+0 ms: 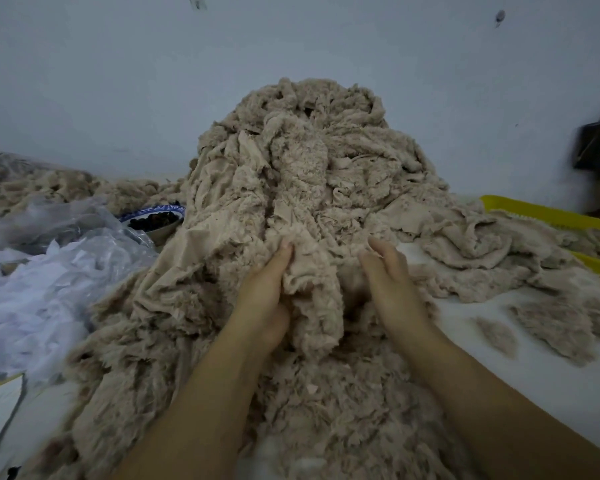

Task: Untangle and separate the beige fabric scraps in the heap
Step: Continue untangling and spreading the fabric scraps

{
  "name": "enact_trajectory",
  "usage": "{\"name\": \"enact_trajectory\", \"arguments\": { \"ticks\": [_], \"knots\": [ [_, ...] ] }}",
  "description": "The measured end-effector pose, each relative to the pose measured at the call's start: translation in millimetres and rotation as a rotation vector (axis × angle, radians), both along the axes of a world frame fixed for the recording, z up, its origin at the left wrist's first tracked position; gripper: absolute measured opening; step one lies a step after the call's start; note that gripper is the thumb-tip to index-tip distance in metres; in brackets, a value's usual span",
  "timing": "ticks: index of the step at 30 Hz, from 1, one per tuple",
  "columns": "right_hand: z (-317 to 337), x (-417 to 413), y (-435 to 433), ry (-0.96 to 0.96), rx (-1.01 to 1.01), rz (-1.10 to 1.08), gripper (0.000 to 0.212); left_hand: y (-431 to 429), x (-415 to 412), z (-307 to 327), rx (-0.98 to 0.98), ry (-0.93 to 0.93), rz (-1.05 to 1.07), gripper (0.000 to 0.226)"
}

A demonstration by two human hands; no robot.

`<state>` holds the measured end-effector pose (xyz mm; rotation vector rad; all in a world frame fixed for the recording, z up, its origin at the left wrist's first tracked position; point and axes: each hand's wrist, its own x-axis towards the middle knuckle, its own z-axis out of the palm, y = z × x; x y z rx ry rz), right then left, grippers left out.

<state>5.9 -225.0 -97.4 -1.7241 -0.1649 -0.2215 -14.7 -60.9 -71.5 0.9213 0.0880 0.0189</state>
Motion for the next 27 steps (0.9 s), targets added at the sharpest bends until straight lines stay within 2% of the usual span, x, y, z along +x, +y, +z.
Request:
{"name": "enact_trajectory", "arguments": {
  "ticks": [3, 5, 6, 7, 8, 9, 10, 12, 14, 16, 18, 19, 21, 22, 24, 26, 27],
  "knots": [
    [1.8, -11.4, 4.8, -0.035, -0.028, 0.198, 0.045, 0.4, 0.0, 2.8, -0.109, -0.003, 0.004, 0.025],
    [-1.8, -17.6, 11.4, -0.006, -0.169, 0.338, 0.025, 2.6, 0.1, 7.0, -0.23, -0.024, 0.033, 0.034],
    [-5.9, -16.7, 13.5, -0.022, -0.24, 0.361, 0.012, 5.2, 0.8, 8.6, -0.313, -0.043, 0.047, 0.034],
    [-8.0, -15.7, 14.4, -0.032, -0.279, 0.355, 0.01, 9.3, 0.9, 11.1, -0.405, -0.07, 0.042, 0.028],
    [-8.1, -13.6, 13.2, -0.025, -0.291, 0.316, 0.018, 14.1, 0.2, 13.3, -0.497, -0.098, 0.028, 0.025],
    [-5.3, -12.1, 10.9, 0.006, -0.264, 0.24, 0.028, 18.9, 0.3, 14.7, -0.59, -0.127, 0.017, 0.028],
    [-2.6, -8.9, 7.2, 0.029, -0.218, 0.147, 0.029, 24.5, 1.5, 14.3, -0.68, -0.152, 0.026, 0.031],
    [3.0, -2.6, -2.8, 0.038, -0.073, 0.016, 0.015, 32.7, 2.9, 14.4, -0.824, -0.166, 0.087, 0.037],
    [7.2, 1.3, -9.0, 0.083, 0.102, -0.008, 0.014, 35.0, 5.3, 11.8, -0.844, -0.123, 0.168, 0.034],
    [9.5, 1.6, -10.9, 0.161, 0.205, -0.004, 0.026, 31.3, 6.3, 9.8, -0.607, -0.055, 0.223, 0.026],
    [9.9, 0.8, -9.7, 0.2, 0.294, 0.045, 0.018, 22.8, 7.6, 7.3, -0.083, -0.07, 0.265, 0.034],
    [9.6, -0.2, -8.2, 0.204, 0.308, 0.063, 0.023, 17.3, 6.7, 6.8, 0.23, -0.105, 0.257, 0.039],
    [7.3, -1.1, -4.4, 0.185, 0.253, 0.065, 0.034, 5.0, 0.7, 8.9, 0.735, -0.176, 0.222, 0.028],
    [7.0, -1.8, -2.7, 0.17, 0.212, 0.055, 0.04, 0.5, -1.8, 5.8, 0.883, -0.245, 0.172, 0.022],
    [6.5, -2.2, -1.0, 0.132, 0.157, 0.061, 0.038, -6.7, -3.6, -6.1, 1.012, -0.354, 0.024, 0.026],
    [9.1, -4.1, -0.1, 0.087, 0.092, 0.058, 0.03, -9.1, -4.1, -11.7, 0.937, -0.336, -0.037, 0.012],
    [7.3, -2.4, -1.2, 0.073, 0.027, 0.056, 0.029, -8.9, -5.1, -10.5, 0.91, -0.317, -0.008, 0.02]
  ]
}}
